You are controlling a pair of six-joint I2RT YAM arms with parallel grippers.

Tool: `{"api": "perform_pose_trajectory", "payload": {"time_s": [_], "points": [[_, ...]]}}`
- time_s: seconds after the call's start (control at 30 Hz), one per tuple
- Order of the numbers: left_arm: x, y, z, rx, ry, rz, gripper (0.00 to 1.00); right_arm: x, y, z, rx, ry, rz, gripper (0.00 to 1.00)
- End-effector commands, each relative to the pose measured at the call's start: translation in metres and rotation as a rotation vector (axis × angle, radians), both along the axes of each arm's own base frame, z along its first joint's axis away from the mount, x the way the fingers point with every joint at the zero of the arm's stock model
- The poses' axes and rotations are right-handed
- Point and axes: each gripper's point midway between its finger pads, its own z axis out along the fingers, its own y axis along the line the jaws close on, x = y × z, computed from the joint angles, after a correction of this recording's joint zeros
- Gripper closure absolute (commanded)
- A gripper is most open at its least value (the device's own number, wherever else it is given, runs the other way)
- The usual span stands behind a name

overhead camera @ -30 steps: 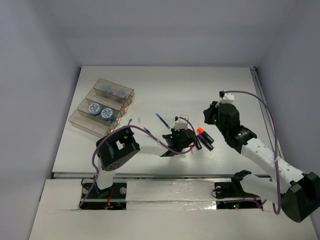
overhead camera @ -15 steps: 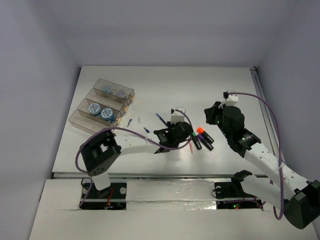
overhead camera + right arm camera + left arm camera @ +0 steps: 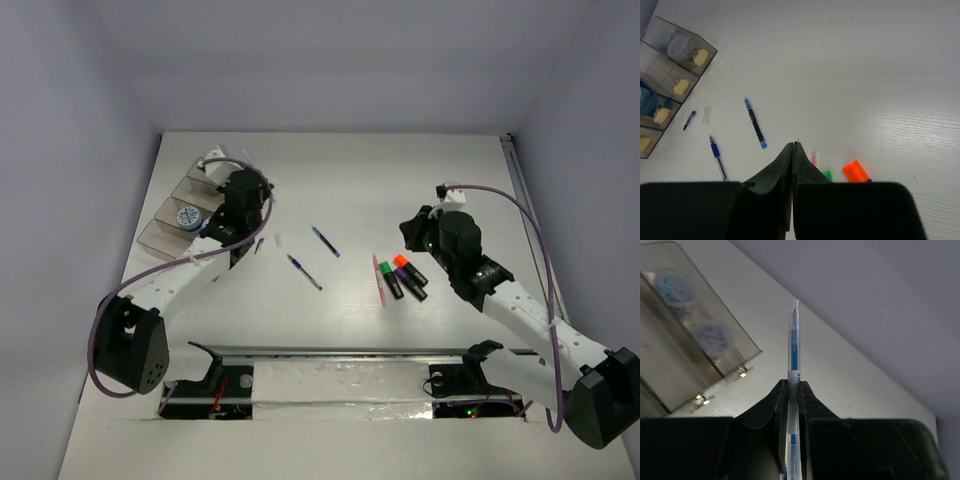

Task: Sort the stationery into containers
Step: Place the pen in the storage box.

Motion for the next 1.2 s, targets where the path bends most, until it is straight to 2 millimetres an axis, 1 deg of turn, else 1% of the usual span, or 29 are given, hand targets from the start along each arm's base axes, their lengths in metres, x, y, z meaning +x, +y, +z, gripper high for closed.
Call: {"api": "perform_pose_trajectory", "payload": {"time_s": [0.0, 0.03, 0.07, 0.13, 0.17, 0.23, 0.27, 0.3, 0.37, 0.4, 0.43, 0.47, 0.5, 0.57, 0.6, 0.63, 0.73, 0.77, 0.83, 0.9, 1.07, 1.1, 1.17], "points": [[0.007, 0.039, 0.003, -0.112, -0.058, 0.094, 1.00, 0.004, 0.007, 0.011, 0.034, -0.043, 0.026, 0.96], [0.012, 0.061, -0.001, -0.116, -0.059, 0.148, 1.00, 0.004, 0.007, 0.011, 0.032, -0.043, 0.029, 0.96], [0.013, 0.073, -0.007, -0.119, -0.051, 0.173, 1.00, 0.003, 0.006, 0.012, 0.030, -0.045, 0.031, 0.96], [0.019, 0.089, -0.016, -0.154, -0.037, 0.205, 1.00, 0.002, 0.006, 0.012, 0.030, -0.047, 0.033, 0.96], [0.023, 0.101, -0.024, -0.163, -0.026, 0.223, 1.00, 0.002, 0.007, 0.012, 0.030, -0.047, 0.034, 0.96], [0.028, 0.113, -0.036, -0.178, -0.008, 0.247, 1.00, 0.002, 0.007, 0.012, 0.030, -0.047, 0.034, 0.95], [0.031, 0.118, -0.046, -0.178, 0.016, 0.257, 1.00, 0.002, 0.007, 0.011, 0.029, -0.045, 0.039, 0.95], [0.033, 0.130, -0.048, -0.178, 0.021, 0.285, 1.00, 0.002, 0.007, 0.011, 0.028, -0.044, 0.038, 0.95], [0.037, 0.140, -0.058, -0.173, 0.039, 0.310, 1.00, 0.002, 0.007, 0.012, 0.029, -0.047, 0.036, 0.95], [0.039, 0.149, -0.059, -0.173, 0.038, 0.328, 1.00, 0.002, 0.007, 0.011, 0.028, -0.044, 0.038, 0.95], [0.041, 0.153, -0.061, -0.170, 0.045, 0.338, 1.00, 0.002, 0.007, 0.012, 0.027, -0.046, 0.037, 0.95], [0.043, 0.154, -0.068, -0.156, 0.063, 0.341, 1.00, 0.002, 0.007, 0.012, 0.027, -0.046, 0.038, 0.95], [0.045, 0.159, -0.066, -0.148, 0.069, 0.356, 1.00, 0.002, 0.007, 0.011, 0.027, -0.045, 0.038, 0.95], [0.046, 0.165, -0.073, -0.125, 0.088, 0.387, 1.00, 0.002, 0.007, 0.011, 0.028, -0.043, 0.039, 0.94], [0.047, 0.166, -0.073, -0.114, 0.090, 0.391, 1.00, 0.002, 0.007, 0.010, 0.026, -0.043, 0.040, 0.95], [0.047, 0.171, -0.076, -0.109, 0.095, 0.407, 1.00, 0.002, 0.007, 0.011, 0.027, -0.045, 0.038, 0.95], [0.050, 0.173, -0.086, -0.095, 0.116, 0.416, 1.00, 0.001, 0.007, 0.013, 0.031, -0.048, 0.039, 0.94], [0.051, 0.177, -0.093, -0.092, 0.129, 0.424, 0.99, 0.001, 0.008, 0.013, 0.034, -0.048, 0.043, 0.94], [0.055, 0.176, -0.100, -0.088, 0.148, 0.422, 0.98, 0.001, 0.007, 0.014, 0.035, -0.051, 0.042, 0.94], [0.056, 0.176, -0.101, -0.090, 0.152, 0.427, 0.97, 0.000, 0.007, 0.014, 0.035, -0.051, 0.042, 0.94], [0.057, 0.177, -0.107, -0.089, 0.170, 0.438, 0.84, -0.001, 0.006, 0.016, 0.034, -0.055, 0.041, 0.94], [0.057, 0.177, -0.108, -0.091, 0.169, 0.438, 0.76, -0.001, 0.006, 0.016, 0.034, -0.053, 0.042, 0.94], [0.057, 0.176, -0.105, -0.090, 0.164, 0.429, 0.68, -0.001, 0.006, 0.018, 0.037, -0.059, 0.042, 0.94]]}}
